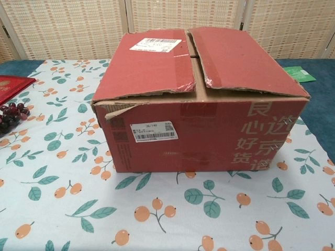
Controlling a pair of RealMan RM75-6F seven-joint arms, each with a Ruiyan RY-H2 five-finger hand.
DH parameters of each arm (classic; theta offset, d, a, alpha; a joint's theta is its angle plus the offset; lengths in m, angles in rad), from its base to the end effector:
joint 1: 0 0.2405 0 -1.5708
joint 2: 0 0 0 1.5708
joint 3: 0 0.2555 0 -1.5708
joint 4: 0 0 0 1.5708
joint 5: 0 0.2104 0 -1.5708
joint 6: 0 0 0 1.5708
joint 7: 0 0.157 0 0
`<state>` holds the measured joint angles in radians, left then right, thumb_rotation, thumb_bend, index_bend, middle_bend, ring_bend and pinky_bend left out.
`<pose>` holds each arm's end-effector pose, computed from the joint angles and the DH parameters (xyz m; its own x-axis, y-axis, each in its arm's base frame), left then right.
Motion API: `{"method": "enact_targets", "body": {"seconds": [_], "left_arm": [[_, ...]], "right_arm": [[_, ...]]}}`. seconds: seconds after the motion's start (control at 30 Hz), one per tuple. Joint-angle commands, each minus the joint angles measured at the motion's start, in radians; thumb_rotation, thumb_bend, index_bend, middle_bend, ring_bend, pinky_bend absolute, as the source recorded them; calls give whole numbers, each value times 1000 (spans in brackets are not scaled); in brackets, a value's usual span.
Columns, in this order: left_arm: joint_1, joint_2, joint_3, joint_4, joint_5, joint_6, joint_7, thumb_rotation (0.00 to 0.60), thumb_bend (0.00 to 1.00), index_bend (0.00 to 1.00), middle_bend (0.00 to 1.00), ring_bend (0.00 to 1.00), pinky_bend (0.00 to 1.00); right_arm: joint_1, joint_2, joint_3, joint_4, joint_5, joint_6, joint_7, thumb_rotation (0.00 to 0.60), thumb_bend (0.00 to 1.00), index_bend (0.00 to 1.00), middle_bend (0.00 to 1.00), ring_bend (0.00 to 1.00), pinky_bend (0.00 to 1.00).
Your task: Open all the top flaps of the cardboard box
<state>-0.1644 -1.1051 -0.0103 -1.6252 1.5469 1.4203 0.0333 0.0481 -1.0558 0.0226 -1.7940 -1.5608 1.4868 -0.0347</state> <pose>-0.2943 0.2086 0.1437 0.4402 0.0693 0.8952 0.8938 -0.1293 -0.4295 -0.2783 -0.1749 0.1558 0.3223 -0.0466 0.9455 -0.9463 -0.0427 0.3205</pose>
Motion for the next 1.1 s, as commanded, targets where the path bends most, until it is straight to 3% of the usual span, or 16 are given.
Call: {"method": "enact_targets", "body": {"seconds": [0.03, 0.37, 0.57, 0.9, 1.1], "left_arm": [[0, -2, -5, 0, -7, 1, 0, 600, 323, 0, 0, 0, 0], [-13, -4, -3, 0, 3, -15, -6, 600, 323, 0, 0, 0, 0], [-21, 0, -4, 10, 1, -28, -28, 600, 323, 0, 0, 0, 0], [-27, 9, -2, 14, 9, -33, -75, 600, 323, 0, 0, 0, 0], [-26, 16, 3, 16, 16, -29, -95, 600, 323, 0, 0, 0, 0]], "right_arm": [[3, 1, -1, 3, 3, -8, 5, 600, 429, 0, 0, 0, 0], [34, -14, -5, 42, -68, -18, 75, 600, 429, 0, 0, 0, 0], [91, -18, 37, 28, -140, -4, 82, 600, 428, 0, 0, 0, 0], [287, 26, 124, -146, -95, -247, -50, 600, 428, 0, 0, 0, 0], [356, -8, 132, -193, -65, -338, -127, 600, 429, 0, 0, 0, 0]]}}
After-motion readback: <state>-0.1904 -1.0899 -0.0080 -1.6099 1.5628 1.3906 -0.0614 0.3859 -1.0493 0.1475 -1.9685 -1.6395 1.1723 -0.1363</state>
